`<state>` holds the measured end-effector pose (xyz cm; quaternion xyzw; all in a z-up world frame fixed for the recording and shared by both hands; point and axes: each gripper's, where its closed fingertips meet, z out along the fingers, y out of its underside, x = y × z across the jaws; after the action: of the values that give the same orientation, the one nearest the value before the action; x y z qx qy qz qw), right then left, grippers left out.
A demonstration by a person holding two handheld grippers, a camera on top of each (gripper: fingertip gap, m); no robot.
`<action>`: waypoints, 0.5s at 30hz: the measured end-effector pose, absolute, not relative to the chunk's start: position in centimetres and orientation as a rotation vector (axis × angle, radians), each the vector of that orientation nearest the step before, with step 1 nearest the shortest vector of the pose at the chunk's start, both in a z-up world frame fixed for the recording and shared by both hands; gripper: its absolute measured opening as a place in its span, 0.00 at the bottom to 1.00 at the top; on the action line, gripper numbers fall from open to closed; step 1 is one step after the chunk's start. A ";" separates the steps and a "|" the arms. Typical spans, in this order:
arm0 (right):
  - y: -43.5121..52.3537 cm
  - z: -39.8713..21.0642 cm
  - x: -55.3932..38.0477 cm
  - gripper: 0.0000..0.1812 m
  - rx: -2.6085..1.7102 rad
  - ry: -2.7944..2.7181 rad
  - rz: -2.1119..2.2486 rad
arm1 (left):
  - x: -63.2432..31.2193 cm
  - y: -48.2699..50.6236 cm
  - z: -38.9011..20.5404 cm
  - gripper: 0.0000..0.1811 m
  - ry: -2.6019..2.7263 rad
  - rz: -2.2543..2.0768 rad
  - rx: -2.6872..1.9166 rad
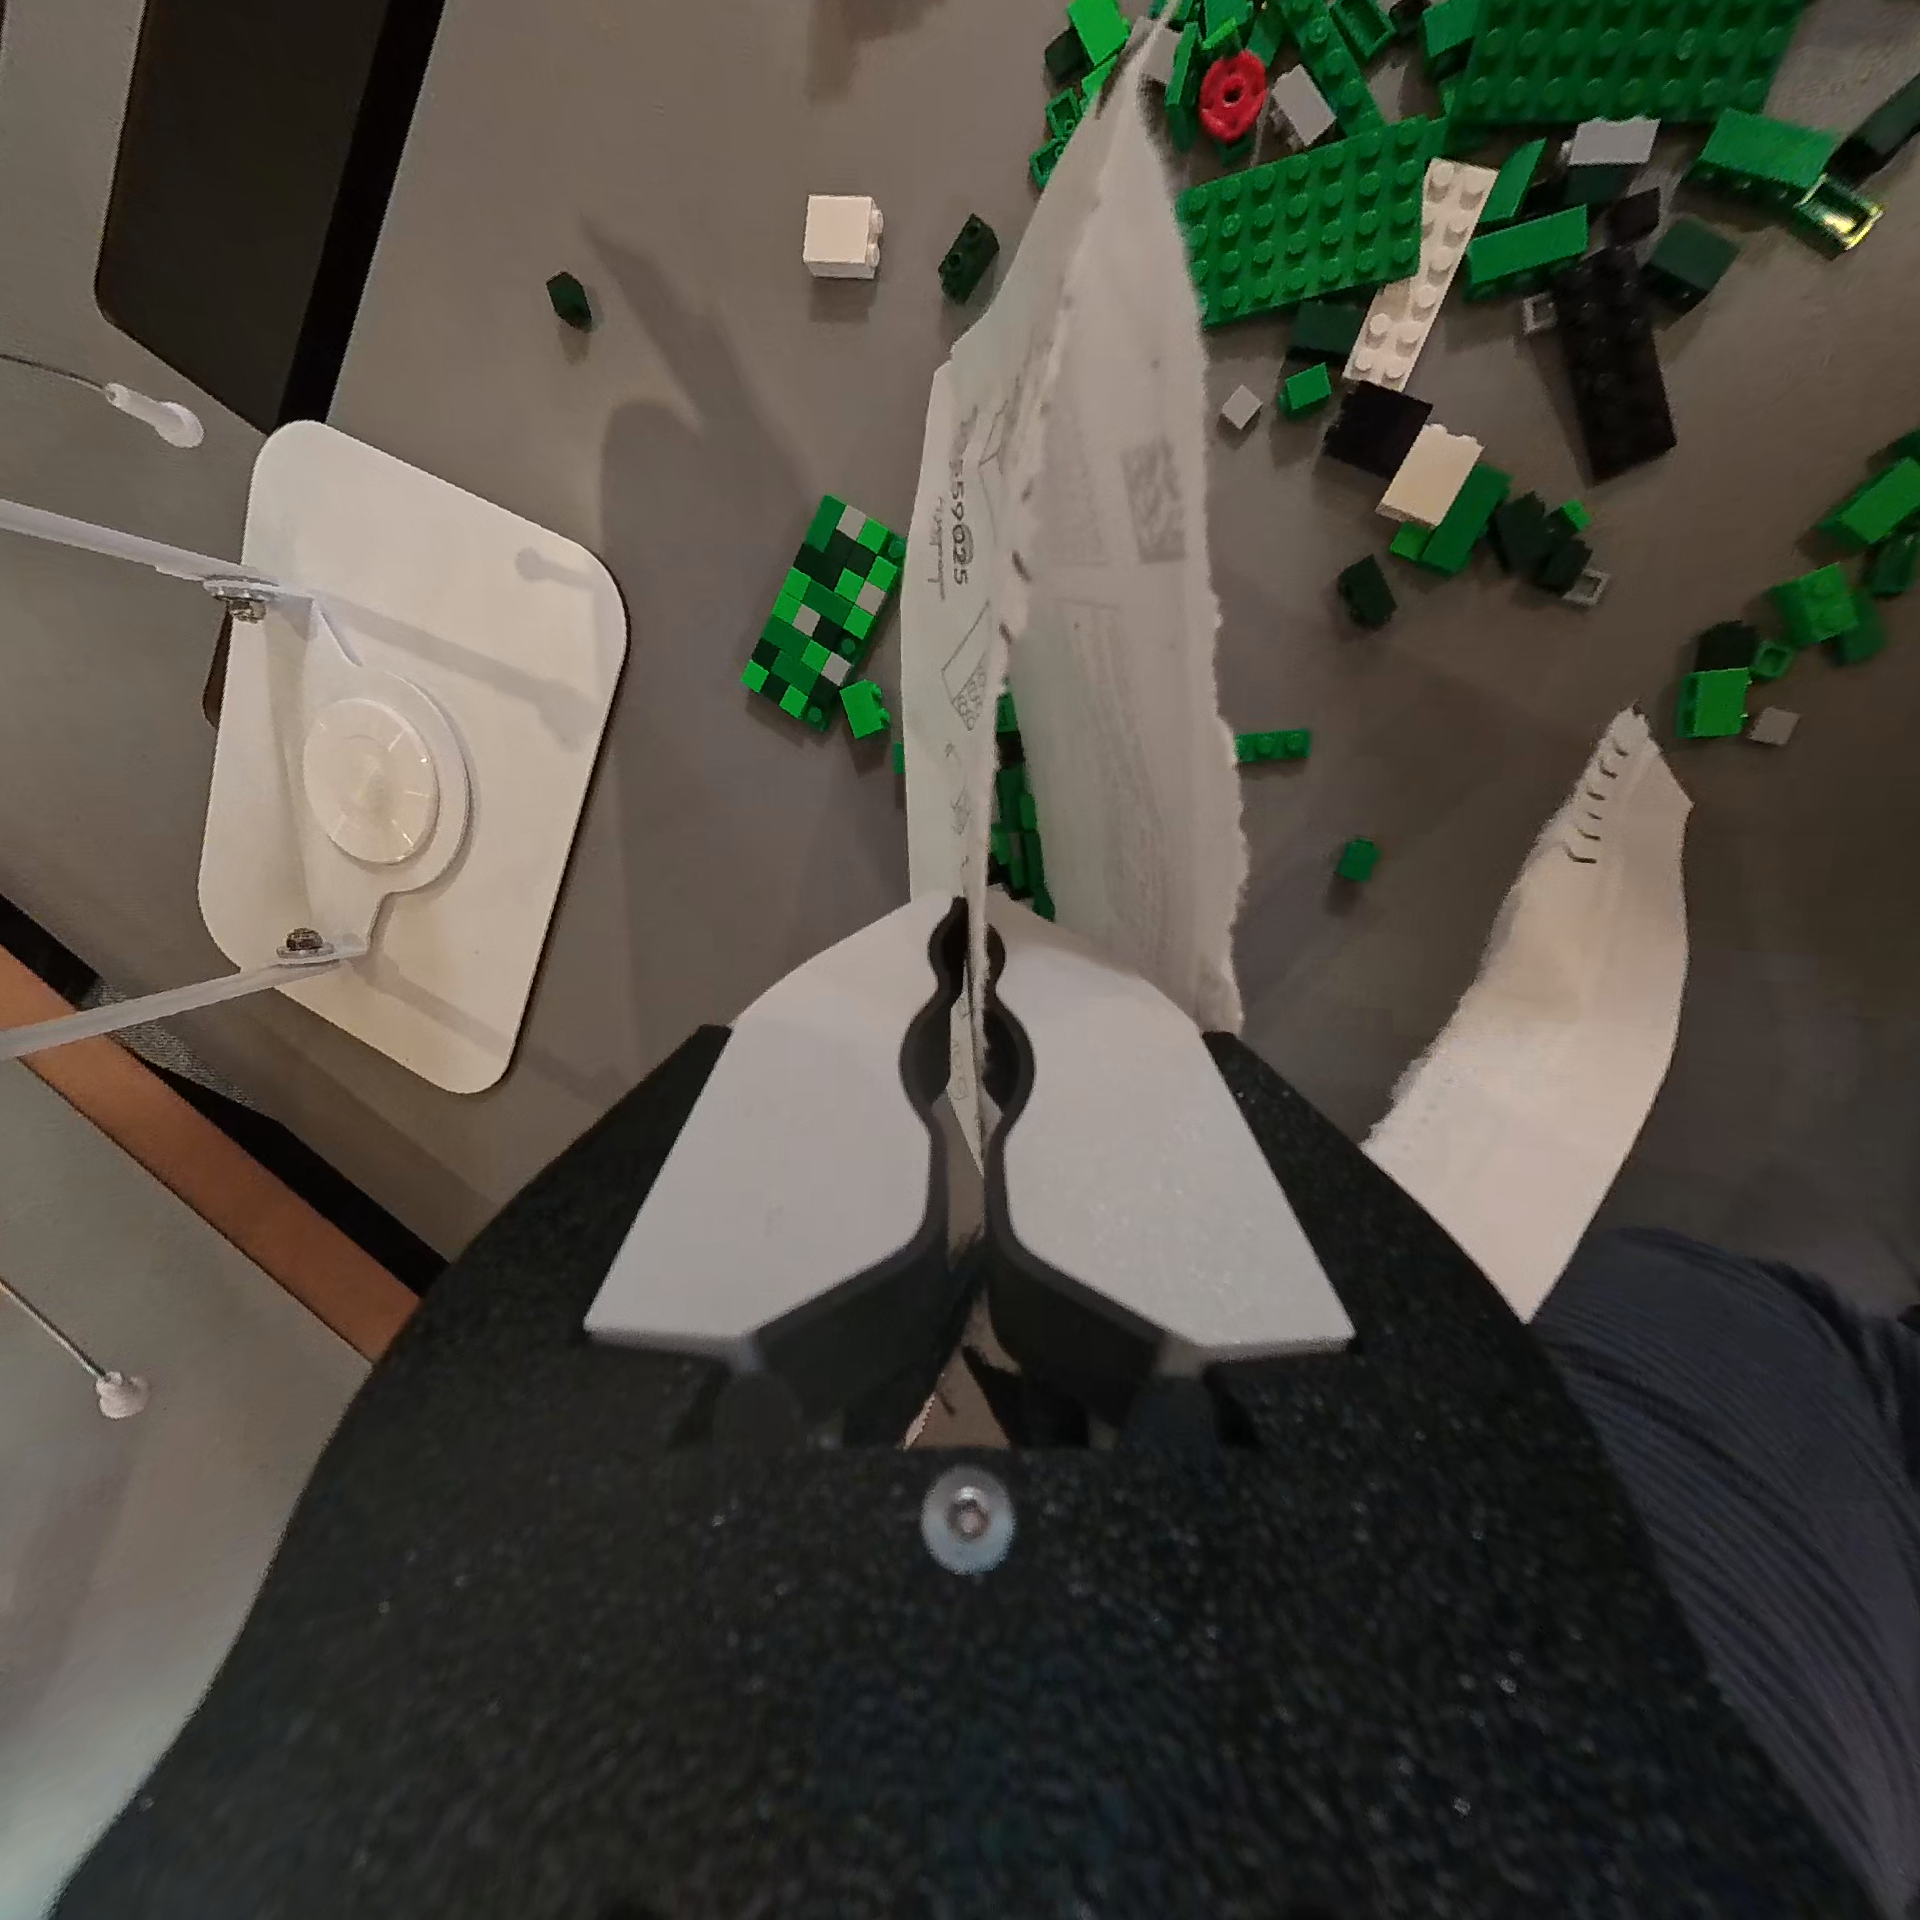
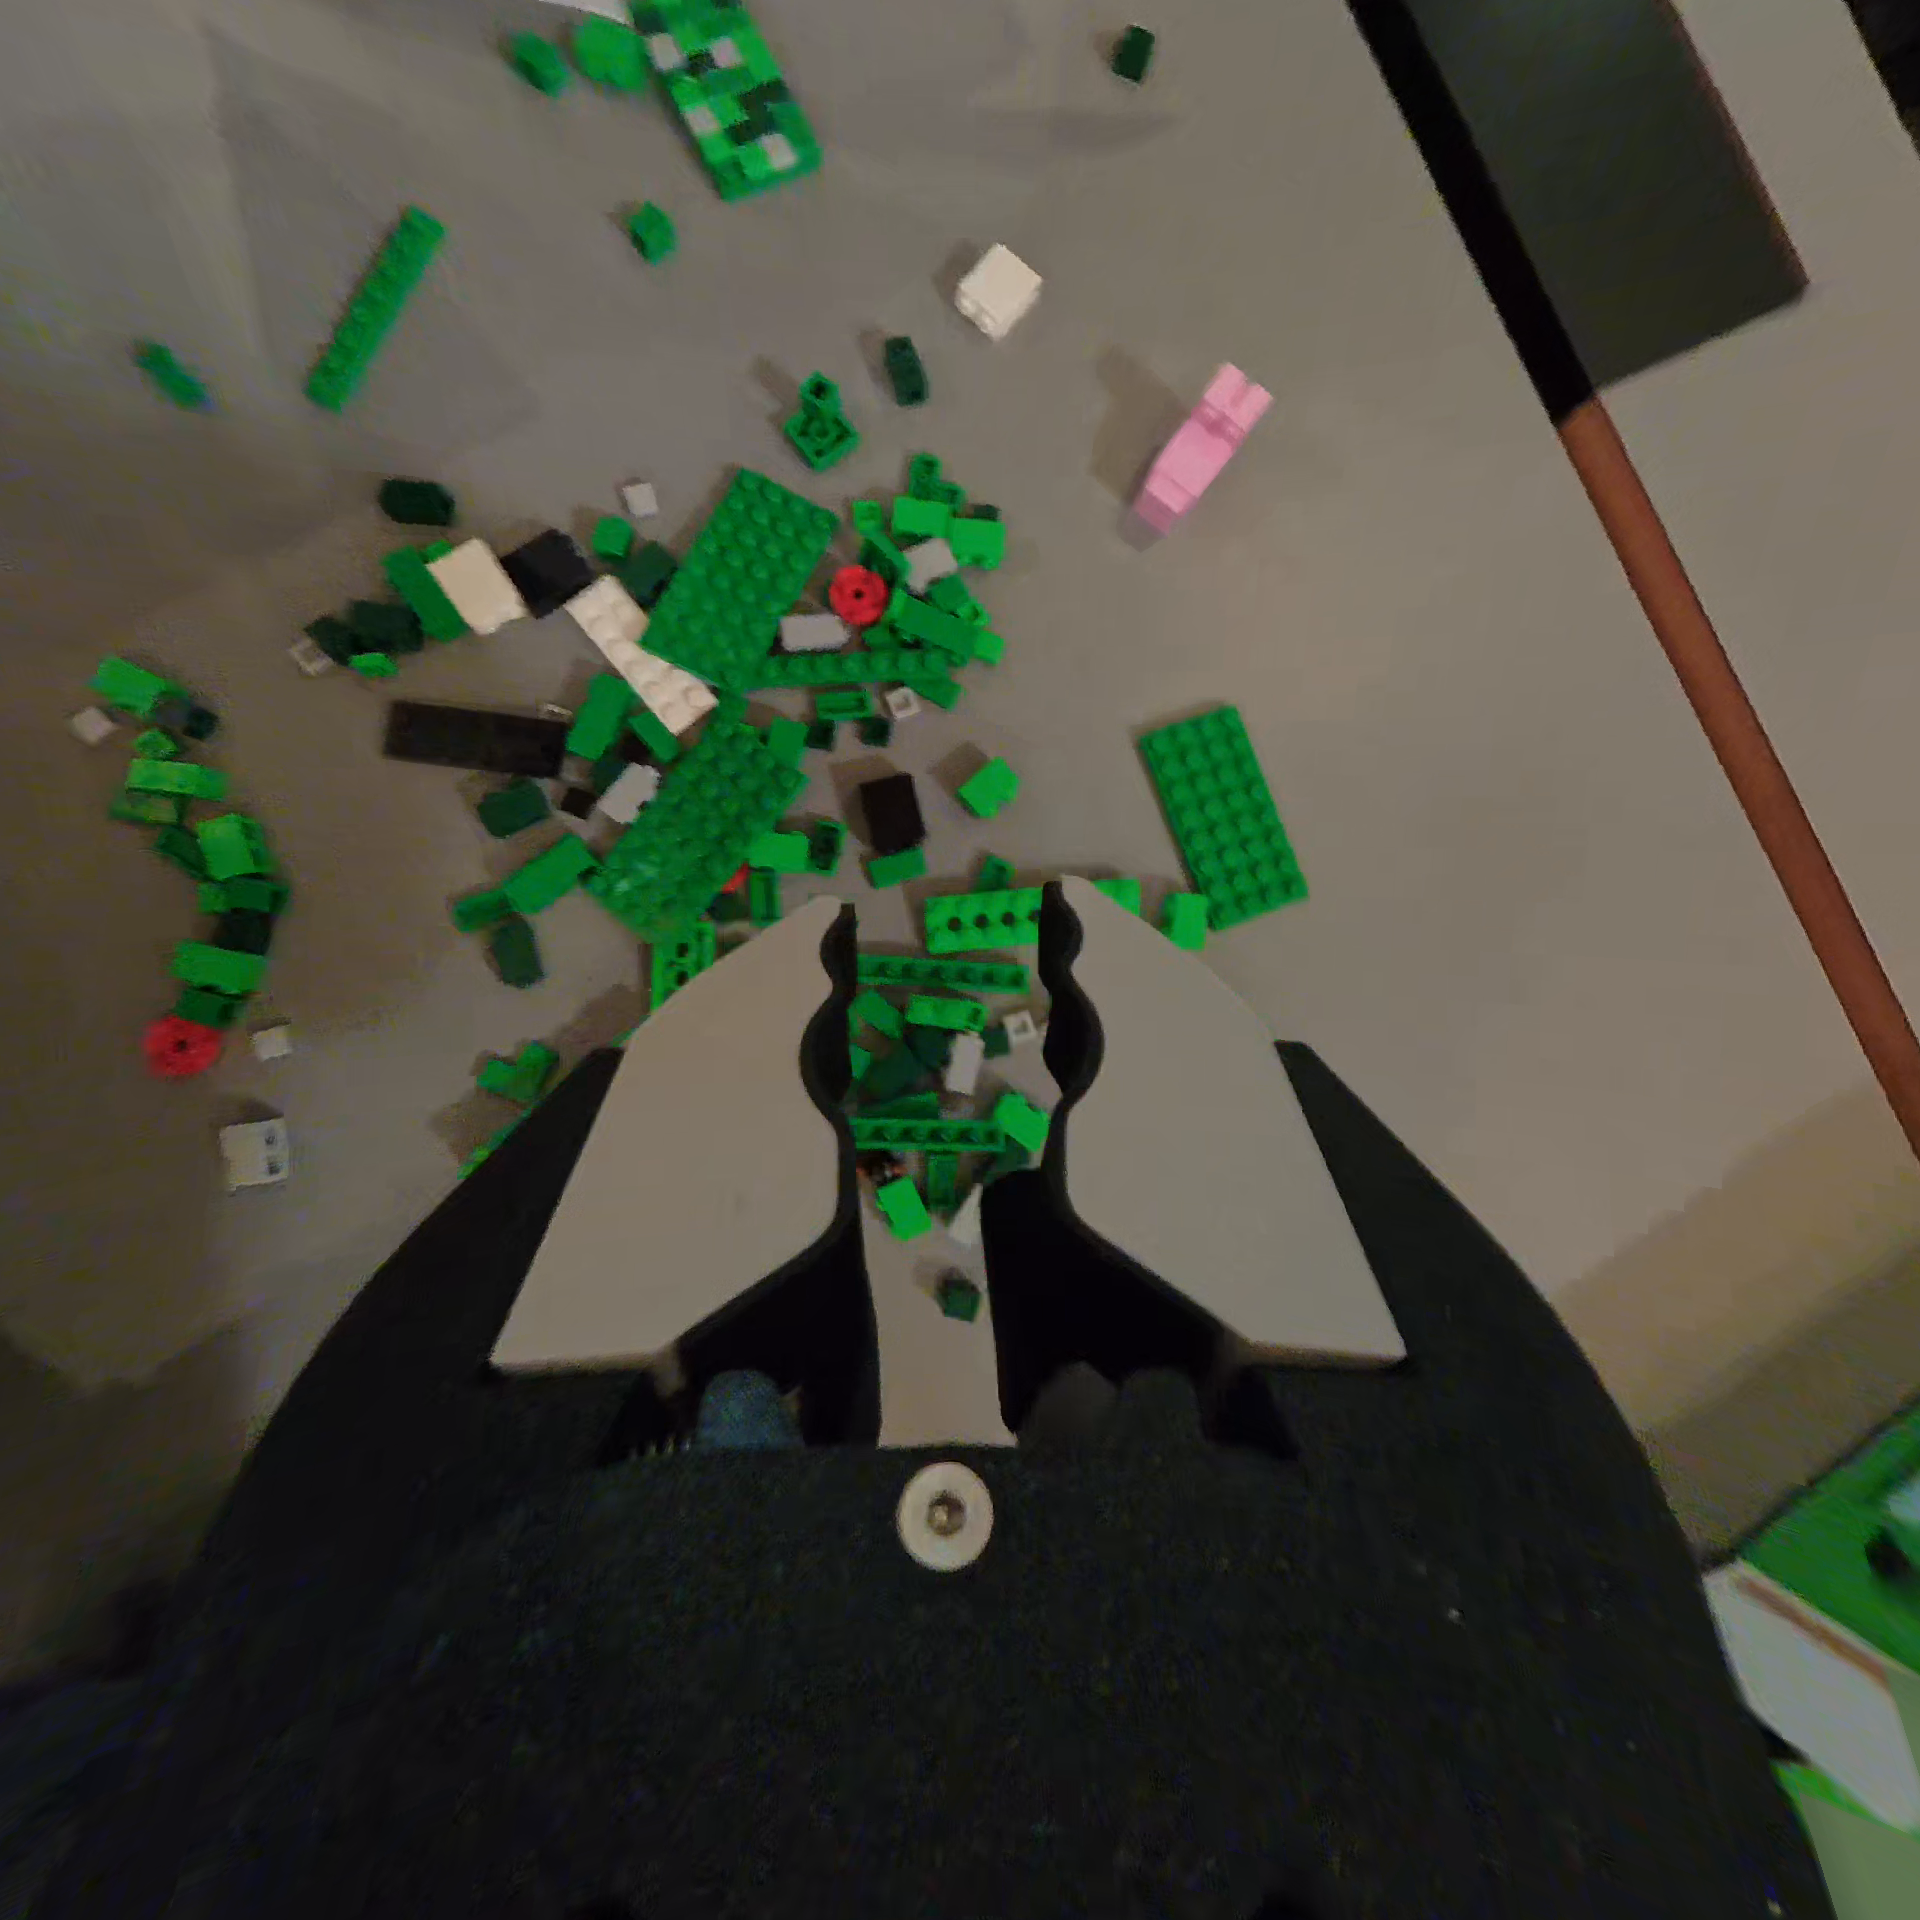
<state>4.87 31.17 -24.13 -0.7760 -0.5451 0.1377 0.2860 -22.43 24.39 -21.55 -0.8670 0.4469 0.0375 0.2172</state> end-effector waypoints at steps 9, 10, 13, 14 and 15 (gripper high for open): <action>34.1 -25.9 8.9 0.18 -2.150 -1.275 0.344 | -22.0 24.3 -21.5 0.00 1.267 0.096 -2.386; 34.1 -26.4 9.4 0.17 -2.180 -1.272 0.330 | -21.9 24.3 -21.5 0.00 1.269 0.096 -2.384; 33.2 -27.1 10.5 0.17 -2.258 -1.271 0.289 | -21.9 24.3 -21.5 0.00 1.272 0.095 -2.381; 32.4 -27.0 10.4 0.17 -2.258 -1.290 0.293 | -21.9 24.3 -21.5 0.00 1.272 0.093 -2.381; 31.4 -26.8 10.6 0.17 -2.252 -1.317 0.285 | -21.9 24.3 -21.5 0.00 1.271 0.090 -2.379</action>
<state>10.55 31.38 -26.77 -0.8296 -0.4851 0.1049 0.2557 -21.87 24.34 -21.48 -0.8600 0.4595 0.0324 0.2197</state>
